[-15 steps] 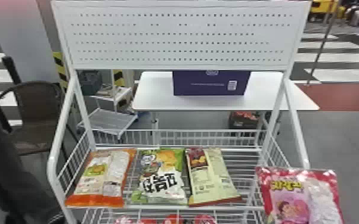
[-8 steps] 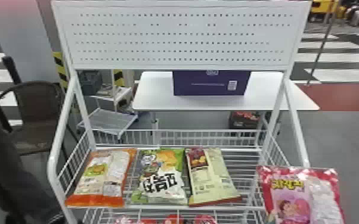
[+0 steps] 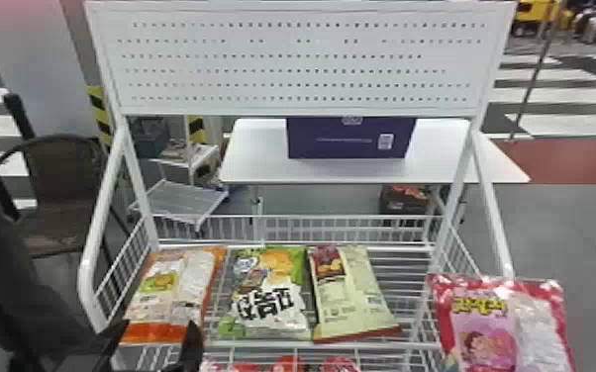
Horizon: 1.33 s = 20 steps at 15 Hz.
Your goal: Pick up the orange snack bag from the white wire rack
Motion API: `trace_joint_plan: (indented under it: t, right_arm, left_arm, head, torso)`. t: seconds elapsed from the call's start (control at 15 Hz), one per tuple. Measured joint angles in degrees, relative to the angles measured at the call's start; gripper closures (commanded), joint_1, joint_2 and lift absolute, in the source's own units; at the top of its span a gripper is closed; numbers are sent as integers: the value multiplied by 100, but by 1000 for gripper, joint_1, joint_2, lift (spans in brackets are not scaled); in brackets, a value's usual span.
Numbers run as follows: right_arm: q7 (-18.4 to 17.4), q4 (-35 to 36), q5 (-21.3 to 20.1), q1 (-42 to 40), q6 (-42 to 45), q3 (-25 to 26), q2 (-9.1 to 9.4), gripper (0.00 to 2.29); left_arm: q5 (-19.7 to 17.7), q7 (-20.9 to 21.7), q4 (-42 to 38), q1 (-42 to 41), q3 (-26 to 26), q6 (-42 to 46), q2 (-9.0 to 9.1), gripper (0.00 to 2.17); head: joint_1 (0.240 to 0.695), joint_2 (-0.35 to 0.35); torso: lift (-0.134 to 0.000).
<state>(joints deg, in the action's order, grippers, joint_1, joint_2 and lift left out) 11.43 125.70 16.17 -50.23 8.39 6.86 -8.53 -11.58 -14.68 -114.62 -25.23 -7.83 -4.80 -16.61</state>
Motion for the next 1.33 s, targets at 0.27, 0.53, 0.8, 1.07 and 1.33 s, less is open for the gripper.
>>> trace_joint_plan:
  t: [0.27, 0.53, 0.8, 1.07, 1.33]
  right_arm:
    - [0, -20, 0, 2, -8, 2, 14, 2162]
    - [0, -94, 0, 41, -8, 14, 18, 2162]
    - [0, -131, 7, 76, 1, 26, 27, 2162]
    - [0, -142, 3, 91, 1, 31, 35, 2162]
    - [0, -142, 7, 93, 3, 35, 35, 2162]
  left_arm:
    - [-18, 140, 832, 1265, -71, -999, 5, 43]
    - [-231, 324, 1487, 2028, -83, -1477, 0, 124]
    - [-319, 383, 1734, 2199, -80, -1547, 12, 387]
    - [-357, 436, 1741, 2240, -22, -1872, 9, 1467]
    - [-418, 398, 1710, 2267, -5, -2137, 17, 1659]
  head:
    - [499, 0]
    - [499, 0]
    - [499, 0]
    - [499, 0]
    - [499, 0]
  torso:
    - [0]
    - [0]
    - [0]
    - [0]
    - [0]
